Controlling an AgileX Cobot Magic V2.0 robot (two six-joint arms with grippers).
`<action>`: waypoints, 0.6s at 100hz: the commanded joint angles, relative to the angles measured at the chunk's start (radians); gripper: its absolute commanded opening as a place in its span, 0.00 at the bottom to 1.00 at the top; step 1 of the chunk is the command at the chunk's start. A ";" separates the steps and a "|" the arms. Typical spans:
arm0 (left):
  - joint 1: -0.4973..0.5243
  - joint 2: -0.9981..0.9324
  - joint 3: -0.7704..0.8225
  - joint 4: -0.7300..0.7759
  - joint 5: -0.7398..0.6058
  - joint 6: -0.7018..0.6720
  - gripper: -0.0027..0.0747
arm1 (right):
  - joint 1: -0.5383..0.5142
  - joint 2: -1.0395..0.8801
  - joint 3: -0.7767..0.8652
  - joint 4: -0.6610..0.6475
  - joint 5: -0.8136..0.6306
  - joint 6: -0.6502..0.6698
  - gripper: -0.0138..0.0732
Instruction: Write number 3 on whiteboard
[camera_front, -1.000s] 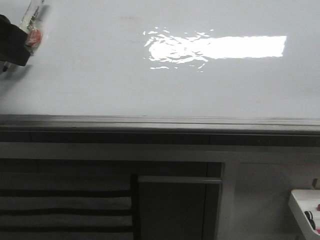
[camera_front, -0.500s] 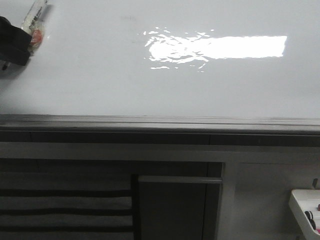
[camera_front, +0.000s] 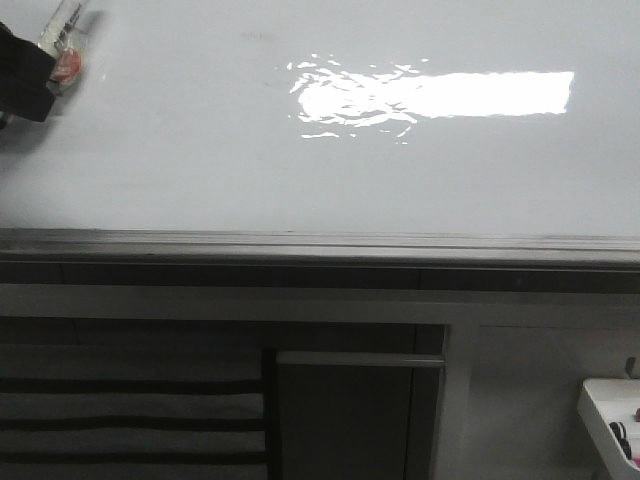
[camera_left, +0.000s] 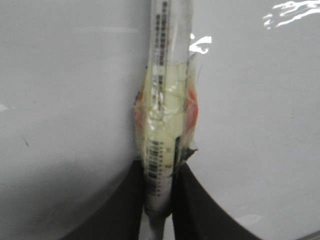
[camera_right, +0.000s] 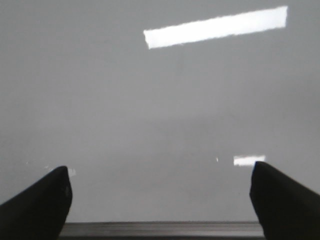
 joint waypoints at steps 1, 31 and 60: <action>-0.009 -0.052 -0.068 0.012 0.022 0.004 0.01 | 0.002 0.062 -0.082 0.023 0.024 -0.007 0.91; -0.058 -0.068 -0.251 -0.114 0.533 0.384 0.01 | 0.002 0.320 -0.282 0.432 0.249 -0.481 0.91; -0.179 -0.068 -0.296 -0.456 0.773 0.841 0.01 | 0.036 0.673 -0.466 0.881 0.658 -1.154 0.91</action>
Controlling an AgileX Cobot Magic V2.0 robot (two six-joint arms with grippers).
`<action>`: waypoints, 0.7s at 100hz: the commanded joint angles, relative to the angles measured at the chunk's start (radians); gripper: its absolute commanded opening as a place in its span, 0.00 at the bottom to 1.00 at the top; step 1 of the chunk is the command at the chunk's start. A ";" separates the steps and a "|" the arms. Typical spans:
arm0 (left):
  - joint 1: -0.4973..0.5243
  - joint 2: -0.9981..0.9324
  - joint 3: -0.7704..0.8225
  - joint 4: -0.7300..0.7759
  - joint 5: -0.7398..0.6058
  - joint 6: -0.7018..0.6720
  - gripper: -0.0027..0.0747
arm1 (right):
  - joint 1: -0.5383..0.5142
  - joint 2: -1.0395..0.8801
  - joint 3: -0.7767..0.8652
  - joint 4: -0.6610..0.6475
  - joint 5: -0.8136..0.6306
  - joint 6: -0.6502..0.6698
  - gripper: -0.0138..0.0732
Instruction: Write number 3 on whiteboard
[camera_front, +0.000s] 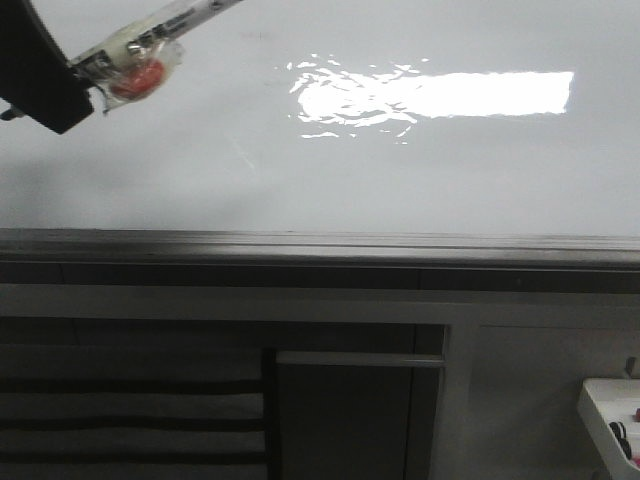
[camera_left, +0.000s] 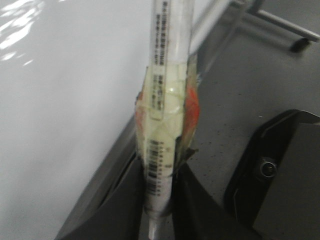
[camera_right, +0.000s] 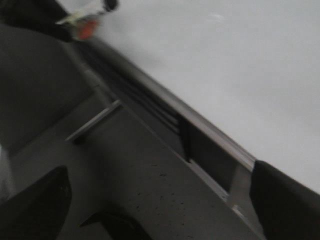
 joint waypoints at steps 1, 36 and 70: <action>-0.037 -0.031 -0.036 -0.112 0.018 0.114 0.01 | 0.022 0.083 -0.074 0.145 0.043 -0.185 0.91; -0.108 -0.031 -0.036 -0.121 0.037 0.150 0.01 | 0.394 0.346 -0.240 0.011 -0.119 -0.275 0.91; -0.108 -0.031 -0.036 -0.121 0.037 0.188 0.01 | 0.574 0.548 -0.331 -0.051 -0.205 -0.296 0.91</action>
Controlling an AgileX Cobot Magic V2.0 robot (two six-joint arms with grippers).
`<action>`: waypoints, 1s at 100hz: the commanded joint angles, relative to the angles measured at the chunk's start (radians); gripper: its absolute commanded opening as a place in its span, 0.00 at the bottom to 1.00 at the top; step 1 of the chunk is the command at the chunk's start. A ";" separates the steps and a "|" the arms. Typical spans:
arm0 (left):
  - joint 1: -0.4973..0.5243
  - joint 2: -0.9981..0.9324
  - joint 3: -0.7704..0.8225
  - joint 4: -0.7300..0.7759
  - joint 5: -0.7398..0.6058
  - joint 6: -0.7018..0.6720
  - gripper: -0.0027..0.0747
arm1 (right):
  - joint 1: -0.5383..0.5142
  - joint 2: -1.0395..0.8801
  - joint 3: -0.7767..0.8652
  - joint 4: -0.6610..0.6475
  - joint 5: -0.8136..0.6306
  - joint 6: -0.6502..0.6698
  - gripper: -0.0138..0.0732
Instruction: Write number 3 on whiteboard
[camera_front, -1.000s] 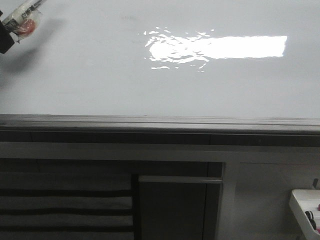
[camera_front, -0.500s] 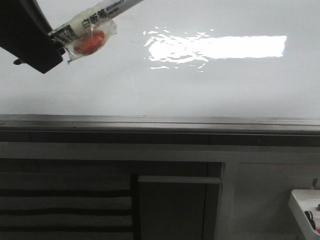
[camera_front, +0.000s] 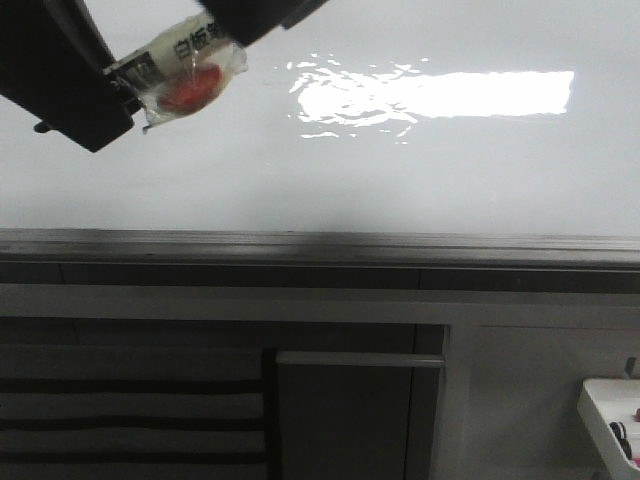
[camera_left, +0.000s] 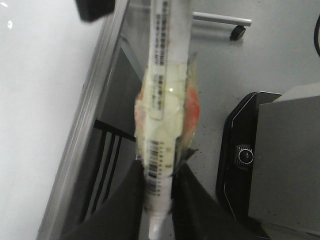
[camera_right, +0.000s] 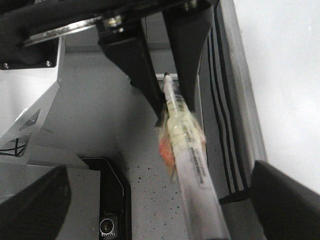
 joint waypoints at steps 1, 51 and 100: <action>-0.007 -0.027 -0.033 -0.043 -0.027 0.018 0.01 | 0.008 0.005 -0.042 0.026 -0.039 -0.021 0.91; -0.007 -0.027 -0.033 -0.043 -0.027 0.023 0.01 | 0.004 0.032 -0.045 0.097 -0.054 -0.059 0.61; -0.007 -0.027 -0.033 -0.043 -0.025 0.023 0.01 | 0.004 0.032 -0.045 0.097 -0.062 -0.060 0.36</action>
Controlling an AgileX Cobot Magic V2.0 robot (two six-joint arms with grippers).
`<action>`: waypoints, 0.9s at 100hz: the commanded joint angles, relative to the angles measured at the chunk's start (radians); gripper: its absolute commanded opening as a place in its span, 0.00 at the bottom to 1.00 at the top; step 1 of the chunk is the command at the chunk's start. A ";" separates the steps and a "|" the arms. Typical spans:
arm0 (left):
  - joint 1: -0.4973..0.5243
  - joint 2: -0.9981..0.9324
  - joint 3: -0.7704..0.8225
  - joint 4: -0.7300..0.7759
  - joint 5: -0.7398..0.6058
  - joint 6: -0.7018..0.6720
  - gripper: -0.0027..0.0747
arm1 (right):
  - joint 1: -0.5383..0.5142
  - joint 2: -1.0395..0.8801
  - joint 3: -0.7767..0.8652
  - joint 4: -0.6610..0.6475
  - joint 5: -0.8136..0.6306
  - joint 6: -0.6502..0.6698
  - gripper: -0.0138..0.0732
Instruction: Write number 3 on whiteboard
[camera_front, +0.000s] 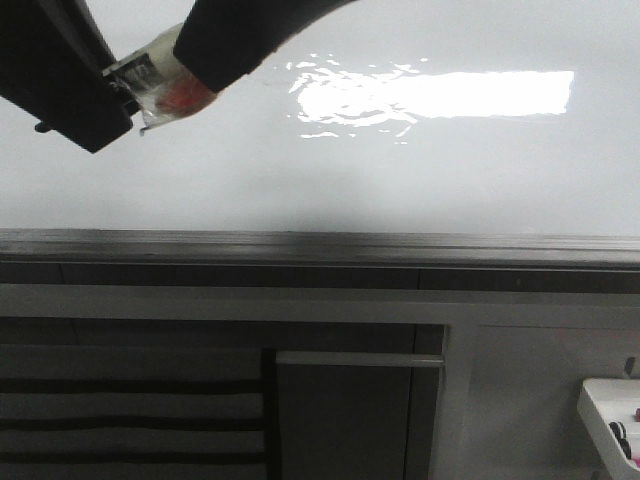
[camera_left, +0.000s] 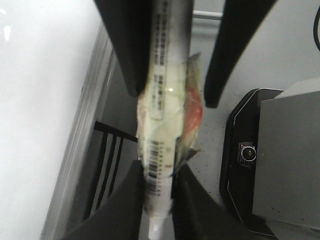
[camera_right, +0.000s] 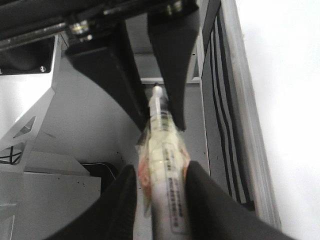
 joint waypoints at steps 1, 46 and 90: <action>-0.007 -0.027 -0.033 -0.043 -0.027 -0.001 0.01 | -0.005 -0.030 -0.035 0.050 -0.025 -0.013 0.36; -0.007 -0.027 -0.033 -0.043 -0.027 -0.001 0.01 | -0.005 -0.032 -0.035 0.049 -0.018 -0.013 0.16; -0.007 -0.061 -0.033 -0.040 -0.110 -0.054 0.11 | -0.005 -0.032 -0.035 0.019 -0.009 -0.013 0.09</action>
